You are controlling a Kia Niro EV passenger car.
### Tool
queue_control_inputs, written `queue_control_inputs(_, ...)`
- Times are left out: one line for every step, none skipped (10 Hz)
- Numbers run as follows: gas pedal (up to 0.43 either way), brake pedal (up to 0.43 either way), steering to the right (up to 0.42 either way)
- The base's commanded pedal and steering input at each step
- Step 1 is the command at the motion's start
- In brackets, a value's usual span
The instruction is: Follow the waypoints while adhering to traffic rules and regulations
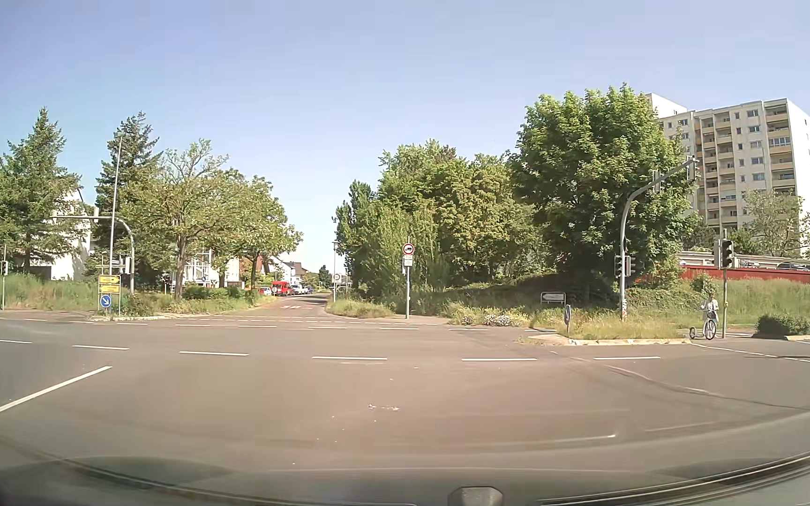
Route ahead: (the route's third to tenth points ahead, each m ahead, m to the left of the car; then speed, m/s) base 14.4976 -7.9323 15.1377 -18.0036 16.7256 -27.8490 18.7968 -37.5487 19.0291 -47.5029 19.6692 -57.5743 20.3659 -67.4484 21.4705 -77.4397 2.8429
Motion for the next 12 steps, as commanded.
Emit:
queue_control_inputs(0.000,0.024,0.176)
queue_control_inputs(0.000,0.024,0.182)
queue_control_inputs(0.000,0.024,0.188)
queue_control_inputs(0.000,0.018,0.196)
queue_control_inputs(0.000,0.024,0.207)
queue_control_inputs(0.000,0.024,0.219)
queue_control_inputs(0.000,0.024,0.226)
queue_control_inputs(0.000,0.024,0.232)
queue_control_inputs(0.000,0.024,0.234)
queue_control_inputs(0.000,0.024,0.234)
queue_control_inputs(0.000,0.024,0.235)
queue_control_inputs(0.000,0.030,0.239)
